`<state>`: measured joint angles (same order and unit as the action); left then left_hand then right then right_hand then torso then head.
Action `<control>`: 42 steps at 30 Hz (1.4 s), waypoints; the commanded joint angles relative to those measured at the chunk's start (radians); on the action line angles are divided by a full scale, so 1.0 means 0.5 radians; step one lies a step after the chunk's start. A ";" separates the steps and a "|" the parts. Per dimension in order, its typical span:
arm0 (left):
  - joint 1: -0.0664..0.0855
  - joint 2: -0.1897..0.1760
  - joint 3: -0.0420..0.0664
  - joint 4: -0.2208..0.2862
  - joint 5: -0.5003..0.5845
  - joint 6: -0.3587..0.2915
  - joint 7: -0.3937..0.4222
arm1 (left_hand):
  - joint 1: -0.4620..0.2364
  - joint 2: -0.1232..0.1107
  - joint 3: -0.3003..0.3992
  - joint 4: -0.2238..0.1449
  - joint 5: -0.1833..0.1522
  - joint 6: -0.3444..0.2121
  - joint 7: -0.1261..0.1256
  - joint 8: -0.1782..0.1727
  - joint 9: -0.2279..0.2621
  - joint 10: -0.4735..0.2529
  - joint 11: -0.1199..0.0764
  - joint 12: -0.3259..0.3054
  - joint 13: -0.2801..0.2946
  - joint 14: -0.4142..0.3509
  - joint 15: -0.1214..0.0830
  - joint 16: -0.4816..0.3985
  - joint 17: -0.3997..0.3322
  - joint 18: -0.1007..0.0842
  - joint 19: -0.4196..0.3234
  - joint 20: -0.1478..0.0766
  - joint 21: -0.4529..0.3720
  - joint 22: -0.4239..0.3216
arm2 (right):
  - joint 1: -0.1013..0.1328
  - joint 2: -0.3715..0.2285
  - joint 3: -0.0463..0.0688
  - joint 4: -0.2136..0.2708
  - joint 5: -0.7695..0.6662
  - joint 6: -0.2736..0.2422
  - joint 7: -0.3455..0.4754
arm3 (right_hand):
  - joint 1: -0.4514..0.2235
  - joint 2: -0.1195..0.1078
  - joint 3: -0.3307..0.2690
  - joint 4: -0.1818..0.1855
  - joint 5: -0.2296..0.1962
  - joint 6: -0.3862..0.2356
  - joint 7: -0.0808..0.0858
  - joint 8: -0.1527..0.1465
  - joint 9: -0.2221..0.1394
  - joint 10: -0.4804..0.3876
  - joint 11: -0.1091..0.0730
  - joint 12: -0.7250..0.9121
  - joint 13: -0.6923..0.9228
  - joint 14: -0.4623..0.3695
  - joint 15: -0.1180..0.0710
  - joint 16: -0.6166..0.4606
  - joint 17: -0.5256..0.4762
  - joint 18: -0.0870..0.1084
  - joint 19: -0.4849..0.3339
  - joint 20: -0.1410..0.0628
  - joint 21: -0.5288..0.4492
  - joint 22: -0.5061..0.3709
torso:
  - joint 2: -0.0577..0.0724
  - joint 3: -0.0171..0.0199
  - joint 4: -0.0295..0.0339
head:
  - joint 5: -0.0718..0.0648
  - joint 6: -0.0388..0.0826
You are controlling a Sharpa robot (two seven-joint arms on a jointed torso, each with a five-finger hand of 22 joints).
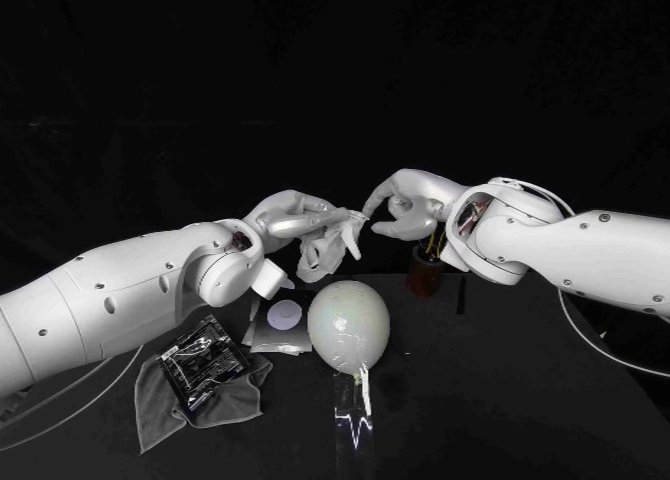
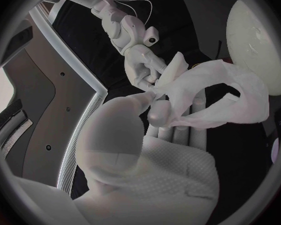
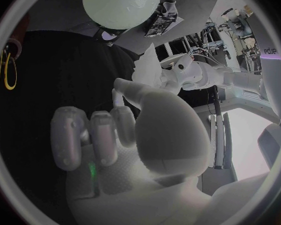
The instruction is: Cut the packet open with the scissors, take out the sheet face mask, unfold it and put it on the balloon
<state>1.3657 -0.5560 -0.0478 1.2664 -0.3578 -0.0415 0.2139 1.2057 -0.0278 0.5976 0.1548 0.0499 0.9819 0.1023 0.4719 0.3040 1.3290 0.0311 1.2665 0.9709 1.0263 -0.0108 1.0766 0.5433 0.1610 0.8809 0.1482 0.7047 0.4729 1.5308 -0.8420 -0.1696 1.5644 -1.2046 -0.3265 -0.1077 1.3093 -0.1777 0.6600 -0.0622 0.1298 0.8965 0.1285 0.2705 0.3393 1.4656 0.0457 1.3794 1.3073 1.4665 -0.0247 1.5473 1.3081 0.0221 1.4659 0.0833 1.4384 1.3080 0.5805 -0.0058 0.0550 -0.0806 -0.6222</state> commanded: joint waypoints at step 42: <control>0.004 -0.052 0.003 0.088 0.280 0.033 0.143 | 0.012 0.008 0.007 0.057 -0.003 -0.016 0.006 -0.027 -0.003 0.061 0.000 0.073 0.072 0.038 -0.009 0.045 0.012 0.042 0.030 0.016 0.028 0.003 | -0.343 0.083 -0.013 -0.040 1.982 0.004 0.753 | -0.138 -0.133 -0.491 0.126 -0.163 -0.140 -0.097 -0.156 -0.048 0.102 -0.110 0.190 0.430 0.208 -0.079 0.046 0.524 0.002 0.097 -0.070 0.081 0.465 | -0.001 -0.0006 0.004 | -0.017 0.000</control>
<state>1.3658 -0.5833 -0.0476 1.3086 -0.2466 -0.0097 0.2665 1.2102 -0.0323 0.6016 0.1755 0.0498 0.9749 0.1019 0.4628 0.3025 1.3532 0.0305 1.2975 1.0063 1.0384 -0.0161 1.0948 0.5486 0.1707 0.8883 0.1556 0.7120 0.4732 1.3604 -0.8014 -0.1767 1.5399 -0.2958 -0.3484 0.2207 1.2383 -0.2561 0.4165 0.0016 0.0522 0.8216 0.0784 0.1920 0.3137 1.4666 -0.0037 1.4706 1.3079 1.4649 -0.0593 1.5654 1.3078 0.0220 1.4661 0.0534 1.4755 1.3081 0.5800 -0.0060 0.0565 -0.0901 -0.6234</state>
